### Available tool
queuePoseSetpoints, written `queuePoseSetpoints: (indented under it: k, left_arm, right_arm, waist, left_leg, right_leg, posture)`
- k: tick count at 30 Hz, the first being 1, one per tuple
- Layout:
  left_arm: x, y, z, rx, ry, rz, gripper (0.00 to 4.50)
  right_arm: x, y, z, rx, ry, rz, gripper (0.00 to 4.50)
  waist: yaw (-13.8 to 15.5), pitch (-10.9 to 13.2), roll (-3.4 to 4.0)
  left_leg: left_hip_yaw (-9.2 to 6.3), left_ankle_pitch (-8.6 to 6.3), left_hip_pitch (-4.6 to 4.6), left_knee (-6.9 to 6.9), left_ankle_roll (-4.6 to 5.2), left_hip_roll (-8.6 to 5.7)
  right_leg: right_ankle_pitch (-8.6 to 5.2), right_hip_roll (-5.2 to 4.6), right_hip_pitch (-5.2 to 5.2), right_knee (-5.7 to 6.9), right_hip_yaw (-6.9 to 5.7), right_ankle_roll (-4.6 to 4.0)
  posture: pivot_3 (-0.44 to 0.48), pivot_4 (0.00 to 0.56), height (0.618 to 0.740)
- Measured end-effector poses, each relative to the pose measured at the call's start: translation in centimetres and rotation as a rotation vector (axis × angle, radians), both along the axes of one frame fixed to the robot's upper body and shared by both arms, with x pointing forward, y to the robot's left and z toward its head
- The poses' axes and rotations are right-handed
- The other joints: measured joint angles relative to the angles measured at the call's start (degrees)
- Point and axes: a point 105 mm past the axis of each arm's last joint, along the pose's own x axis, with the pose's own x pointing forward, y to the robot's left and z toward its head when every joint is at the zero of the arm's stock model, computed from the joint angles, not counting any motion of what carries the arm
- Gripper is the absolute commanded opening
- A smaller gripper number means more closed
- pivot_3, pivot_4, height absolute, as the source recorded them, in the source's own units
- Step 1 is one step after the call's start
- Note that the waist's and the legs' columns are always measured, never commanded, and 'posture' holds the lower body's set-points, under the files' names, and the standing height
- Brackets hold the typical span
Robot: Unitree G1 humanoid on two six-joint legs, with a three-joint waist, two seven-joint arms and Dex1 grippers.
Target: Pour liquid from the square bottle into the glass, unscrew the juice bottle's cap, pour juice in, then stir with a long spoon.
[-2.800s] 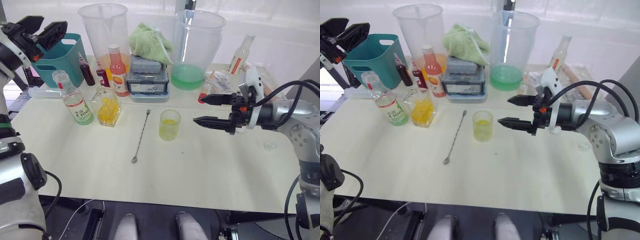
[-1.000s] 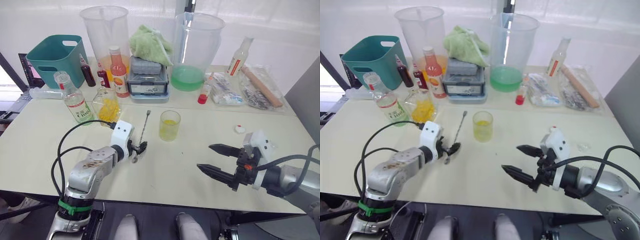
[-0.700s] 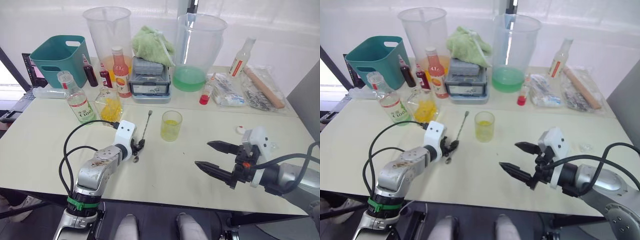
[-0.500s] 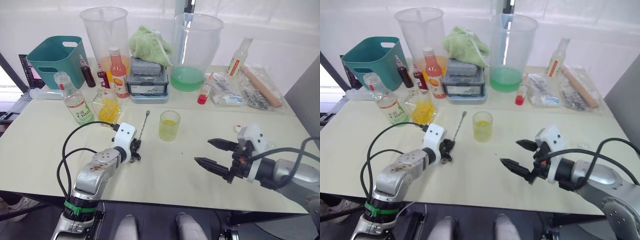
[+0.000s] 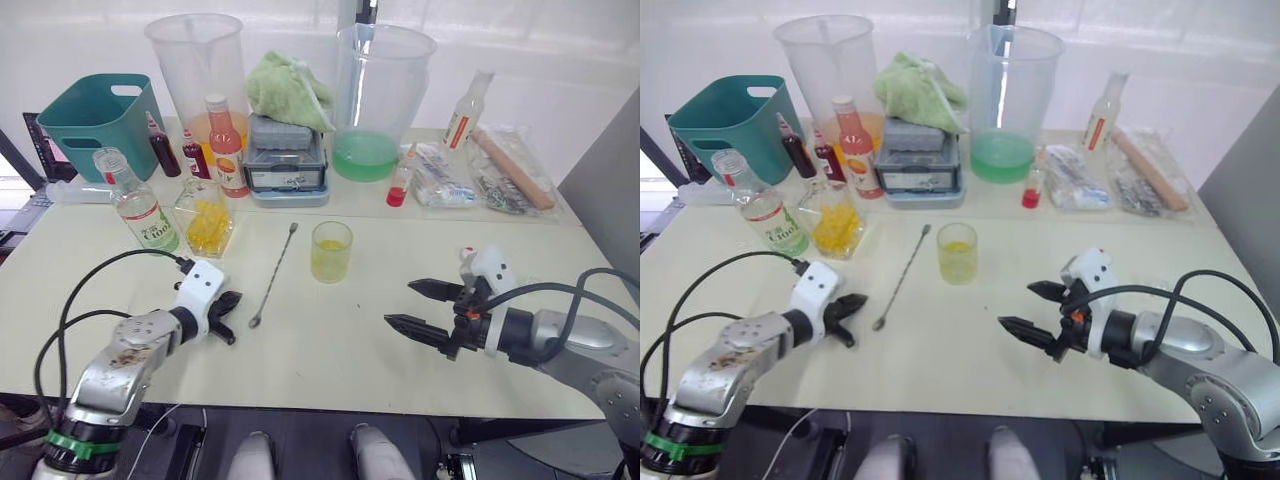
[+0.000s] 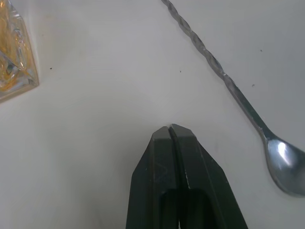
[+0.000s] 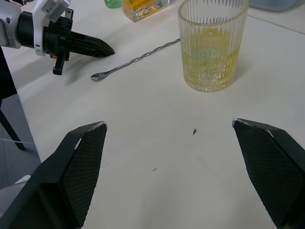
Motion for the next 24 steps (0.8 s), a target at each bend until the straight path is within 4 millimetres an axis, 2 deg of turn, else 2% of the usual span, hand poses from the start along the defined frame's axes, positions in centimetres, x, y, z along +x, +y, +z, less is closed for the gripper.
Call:
queuePoseSetpoints:
  k: [2, 5, 9, 16, 21, 24]
  left_arm:
    - [-0.1, 0.5, 0.2, -0.019, 0.006, 0.001, 0.01]
    - [0.0, -0.1, 0.7, -0.119, 0.023, -0.006, 0.01]
    - [0.7, -0.9, 1.7, -0.221, 0.019, 0.016, 0.01]
    - [2.4, -4.3, 4.3, -0.339, 0.001, 0.056, 2.14]
    - [2.6, -5.8, 3.0, -0.286, 0.071, 0.088, 3.85]
    - [2.9, -6.0, 2.3, -0.215, 0.090, 0.122, 3.85]
  right_arm:
    - [0.0, 0.1, -0.1, -0.001, 0.005, 0.008, 4.50]
    - [0.3, -0.3, -0.5, -0.009, 0.012, -0.011, 4.50]
    - [0.3, -0.4, -0.6, -0.017, 0.002, -0.013, 4.50]
    - [0.3, -0.4, -1.0, -0.021, 0.002, -0.015, 4.50]
    - [0.2, -0.6, -1.4, -0.027, 0.011, -0.030, 4.50]
    - [0.0, -0.7, -1.8, -0.028, 0.023, -0.038, 4.50]
  waist:
    - [0.3, -0.1, -0.22]
    - [-0.1, -0.1, -0.23]
    - [0.0, -0.1, -0.29]
    - [1.0, -0.1, -0.32]
    - [1.0, -0.1, -0.32]
    - [1.2, -0.1, -0.33]
  left_leg:
    - [1.57, -0.07, 0.20, -0.32, 0.10, 0.34]
    - [0.81, -0.08, -0.29, -0.15, 0.16, -0.14]
    - [0.34, -0.08, -0.57, 0.11, 0.16, -0.23]
    - [-0.11, -0.07, -0.47, 0.23, 0.15, -0.39]
    - [-0.21, -0.07, -0.44, 0.22, 0.15, -0.42]
    - [-0.29, -0.05, -0.45, 0.23, 0.12, -0.47]
  right_leg:
    - [0.54, 0.13, -0.84, 0.04, 1.15, -0.55]
    - [0.60, 0.07, -0.37, -0.03, 1.08, 0.69]
    - [0.57, -0.03, -0.20, -0.07, 0.56, 0.76]
    - [0.51, -0.07, 0.23, -0.12, 0.35, 0.86]
    - [0.51, -0.06, 0.27, -0.10, 0.32, 0.85]
    - [0.51, -0.07, 0.30, -0.10, 0.30, 0.85]
  posture:
    - [0.000, 0.150, 0.698]
    - [0.000, 0.150, 0.698]
    - [0.000, 0.150, 0.698]
    - [0.000, 0.150, 0.698]
    - [0.000, 0.150, 0.698]
    - [0.000, 0.150, 0.698]
